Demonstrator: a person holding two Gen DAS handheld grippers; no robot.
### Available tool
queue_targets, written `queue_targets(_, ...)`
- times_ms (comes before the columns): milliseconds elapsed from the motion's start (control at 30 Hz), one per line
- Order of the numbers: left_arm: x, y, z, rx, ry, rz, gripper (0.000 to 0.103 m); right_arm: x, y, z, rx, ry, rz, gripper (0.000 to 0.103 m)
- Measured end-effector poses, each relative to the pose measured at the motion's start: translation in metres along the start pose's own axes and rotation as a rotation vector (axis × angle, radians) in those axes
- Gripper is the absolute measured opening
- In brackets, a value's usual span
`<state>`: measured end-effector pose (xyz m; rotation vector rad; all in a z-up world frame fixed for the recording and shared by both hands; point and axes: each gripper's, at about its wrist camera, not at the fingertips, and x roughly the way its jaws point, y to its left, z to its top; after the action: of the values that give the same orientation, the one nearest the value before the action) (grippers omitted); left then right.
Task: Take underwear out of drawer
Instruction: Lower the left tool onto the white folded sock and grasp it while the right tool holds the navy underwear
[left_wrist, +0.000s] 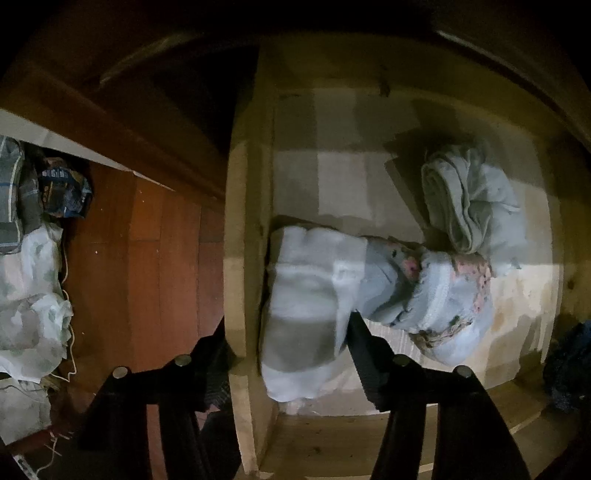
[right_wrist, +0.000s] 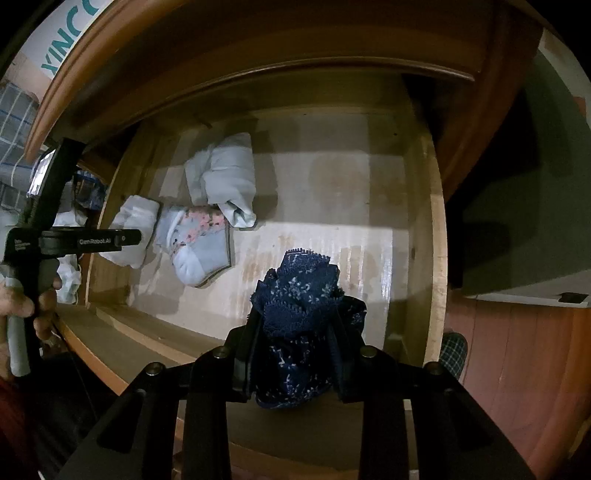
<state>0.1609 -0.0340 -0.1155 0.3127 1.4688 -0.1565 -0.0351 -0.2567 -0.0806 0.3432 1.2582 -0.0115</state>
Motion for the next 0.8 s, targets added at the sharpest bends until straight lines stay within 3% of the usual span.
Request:
queue_targets(533,-0.009,-0.005,-0.008,0.052,0.047,0.009,0.063,0.001,0.002,0.002,-0.014,0.006,0.012,0.029)
queue_targets(700,-0.016,-0.013,-0.016,0.113,-0.011,0.035,0.066,0.001,0.004,0.003,-0.020,0.006,0.022,0.029)
queue_targets(800,-0.015,-0.027,-0.017,0.165,-0.019,0.093,0.068,0.000,0.006,0.003,-0.023,0.001,0.035,0.029)
